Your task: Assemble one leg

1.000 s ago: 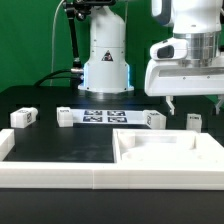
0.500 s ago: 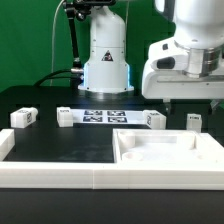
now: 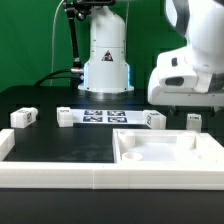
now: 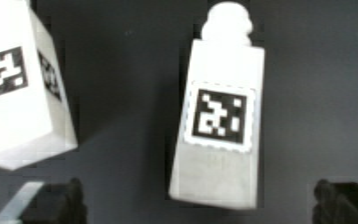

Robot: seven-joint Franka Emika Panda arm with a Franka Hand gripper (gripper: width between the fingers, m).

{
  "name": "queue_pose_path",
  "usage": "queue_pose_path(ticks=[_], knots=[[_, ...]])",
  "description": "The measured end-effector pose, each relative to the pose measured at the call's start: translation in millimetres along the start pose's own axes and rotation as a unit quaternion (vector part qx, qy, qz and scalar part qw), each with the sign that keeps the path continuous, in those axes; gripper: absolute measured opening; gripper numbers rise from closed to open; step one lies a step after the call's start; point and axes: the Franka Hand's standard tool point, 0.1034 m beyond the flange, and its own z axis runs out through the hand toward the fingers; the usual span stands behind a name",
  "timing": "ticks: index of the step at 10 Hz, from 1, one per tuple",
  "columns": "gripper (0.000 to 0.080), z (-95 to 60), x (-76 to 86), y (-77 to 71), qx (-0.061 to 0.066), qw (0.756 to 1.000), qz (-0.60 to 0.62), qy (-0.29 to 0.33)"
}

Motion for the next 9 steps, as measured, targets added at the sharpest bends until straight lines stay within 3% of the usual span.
queue_pose_path(ticks=[3, 4, 7, 9], knots=[[0.0649, 18.5, 0.5, -2.2, -0.012, 0.996, 0.0, -0.09], [0.0649, 18.8, 7.7, -4.8, -0.01, 0.996, 0.003, -0.09], [0.0649, 18.3, 9.3, -5.4, -0.01, 0.996, 0.007, -0.088], [0.0396, 18.6, 9.3, -5.2, -0.01, 0.996, 0.006, -0.088]])
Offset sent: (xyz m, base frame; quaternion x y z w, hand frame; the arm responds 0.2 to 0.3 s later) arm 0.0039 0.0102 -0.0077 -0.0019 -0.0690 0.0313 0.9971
